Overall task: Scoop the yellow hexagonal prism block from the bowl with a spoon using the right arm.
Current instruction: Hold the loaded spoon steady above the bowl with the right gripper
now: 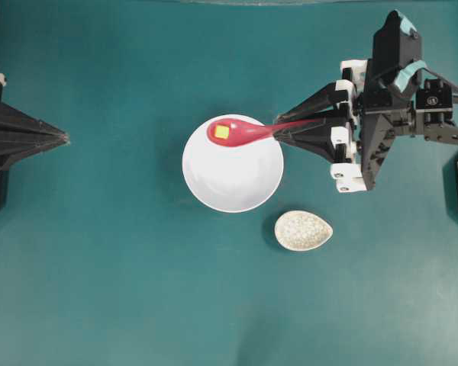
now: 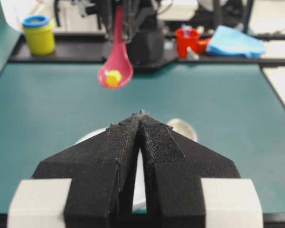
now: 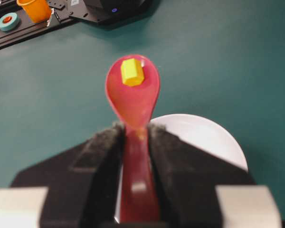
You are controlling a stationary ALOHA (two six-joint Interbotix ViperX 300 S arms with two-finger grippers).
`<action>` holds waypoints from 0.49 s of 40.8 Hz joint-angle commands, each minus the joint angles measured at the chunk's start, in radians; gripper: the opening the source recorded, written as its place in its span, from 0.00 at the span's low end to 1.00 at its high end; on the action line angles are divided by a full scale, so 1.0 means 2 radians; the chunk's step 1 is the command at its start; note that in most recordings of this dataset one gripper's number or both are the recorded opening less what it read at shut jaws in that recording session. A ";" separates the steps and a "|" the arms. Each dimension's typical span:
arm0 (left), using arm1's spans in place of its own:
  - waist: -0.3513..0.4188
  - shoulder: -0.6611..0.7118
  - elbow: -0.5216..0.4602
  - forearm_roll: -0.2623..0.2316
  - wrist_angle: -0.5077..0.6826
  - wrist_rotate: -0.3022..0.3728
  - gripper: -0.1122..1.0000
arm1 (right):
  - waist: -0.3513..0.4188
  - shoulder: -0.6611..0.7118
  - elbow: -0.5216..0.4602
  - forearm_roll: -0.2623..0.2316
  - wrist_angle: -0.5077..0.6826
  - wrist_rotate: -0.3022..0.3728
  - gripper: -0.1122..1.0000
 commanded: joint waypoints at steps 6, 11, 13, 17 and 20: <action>0.001 0.003 -0.015 0.002 -0.002 0.000 0.10 | -0.001 -0.009 -0.008 -0.001 -0.012 0.000 0.33; 0.001 0.004 -0.015 0.002 -0.002 0.003 0.10 | -0.001 -0.010 -0.008 -0.001 -0.013 0.000 0.33; 0.001 0.003 -0.015 0.002 -0.002 0.004 0.10 | -0.001 -0.009 -0.008 -0.001 -0.013 0.000 0.33; 0.001 0.003 -0.015 0.002 -0.002 0.006 0.10 | -0.001 -0.009 -0.008 -0.001 -0.013 0.000 0.33; 0.001 0.003 -0.015 0.002 -0.002 0.006 0.10 | -0.001 -0.009 -0.008 -0.001 -0.013 0.000 0.33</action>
